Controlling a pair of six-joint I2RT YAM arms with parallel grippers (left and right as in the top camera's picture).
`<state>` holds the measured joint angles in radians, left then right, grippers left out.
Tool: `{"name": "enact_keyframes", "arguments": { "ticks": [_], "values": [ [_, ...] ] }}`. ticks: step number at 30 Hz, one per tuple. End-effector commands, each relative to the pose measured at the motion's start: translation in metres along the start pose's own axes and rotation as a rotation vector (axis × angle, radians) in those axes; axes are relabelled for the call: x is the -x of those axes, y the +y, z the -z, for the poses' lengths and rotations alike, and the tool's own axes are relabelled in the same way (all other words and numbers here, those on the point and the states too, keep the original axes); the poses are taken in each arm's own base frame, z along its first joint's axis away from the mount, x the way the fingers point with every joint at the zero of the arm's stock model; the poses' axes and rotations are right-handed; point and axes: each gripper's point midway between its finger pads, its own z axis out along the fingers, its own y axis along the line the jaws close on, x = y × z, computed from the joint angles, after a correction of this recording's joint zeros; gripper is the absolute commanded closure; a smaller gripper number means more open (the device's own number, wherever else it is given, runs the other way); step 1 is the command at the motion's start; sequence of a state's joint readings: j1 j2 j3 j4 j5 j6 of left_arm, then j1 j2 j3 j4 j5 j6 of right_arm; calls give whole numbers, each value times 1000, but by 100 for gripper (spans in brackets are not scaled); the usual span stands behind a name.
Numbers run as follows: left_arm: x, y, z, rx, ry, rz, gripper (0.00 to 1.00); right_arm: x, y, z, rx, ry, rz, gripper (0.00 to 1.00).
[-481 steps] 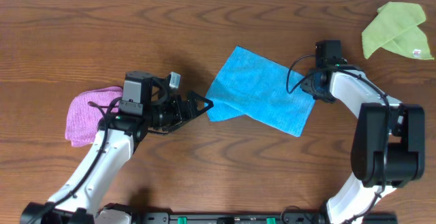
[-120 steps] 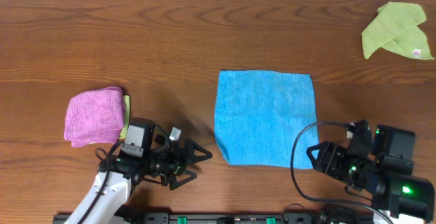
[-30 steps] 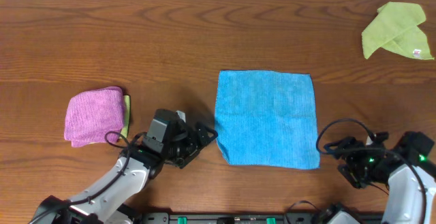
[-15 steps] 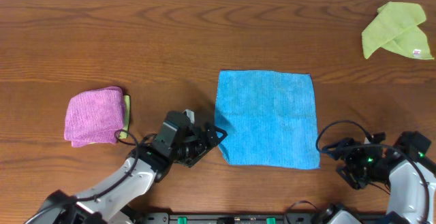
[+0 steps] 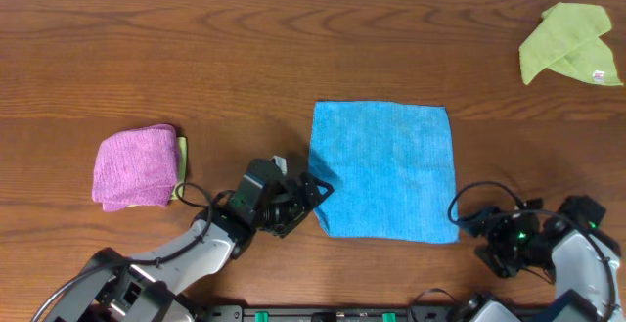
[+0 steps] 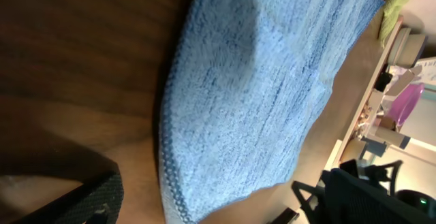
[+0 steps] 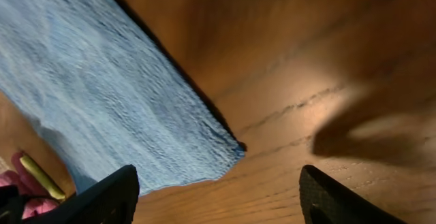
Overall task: Fold the cloth
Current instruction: 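Move both grippers to the near edge of the blue cloth, then grasp the near left and near right corners with both grippers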
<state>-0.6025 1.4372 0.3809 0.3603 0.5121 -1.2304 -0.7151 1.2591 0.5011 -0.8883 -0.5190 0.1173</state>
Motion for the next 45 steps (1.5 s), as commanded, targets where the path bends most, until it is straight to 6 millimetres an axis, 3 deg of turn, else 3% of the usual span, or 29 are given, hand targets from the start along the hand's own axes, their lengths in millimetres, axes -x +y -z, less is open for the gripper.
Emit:
{"name": "enact_keyframes", "arguments": {
  "ticks": [1,6,14,15,20,30,31,37,39,45],
  "values": [
    [-5,-13,-4,-14,13,-18,4,-3,-3,-4,5,7,-5,24],
    [-13,-18,-7,-19,30,-31,3,-4,-3,-5,4,7,-5,24],
    [-15,-8,-13,15,40,-6,0,-3,-6,-5,-7,5,-5,24],
    [-16,-6,-14,23,45,3,5,-3,-6,-5,-7,4,-4,24],
    [-16,-6,-17,20,45,13,9,-2,-6,-5,-7,1,-2,25],
    [-17,-5,-17,24,49,16,44,-2,-6,-5,-7,1,-3,24],
    [-17,-4,-17,25,50,19,59,-2,-6,-5,-7,1,-3,24],
    [-18,-4,-17,26,54,24,89,-2,-9,-5,-25,-1,-14,24],
    [-18,-3,-17,29,54,25,94,-2,-9,-5,-25,-1,-14,23],
    [-19,1,-16,45,58,32,94,-2,-9,-5,-25,-2,-17,23]
  ]
}}
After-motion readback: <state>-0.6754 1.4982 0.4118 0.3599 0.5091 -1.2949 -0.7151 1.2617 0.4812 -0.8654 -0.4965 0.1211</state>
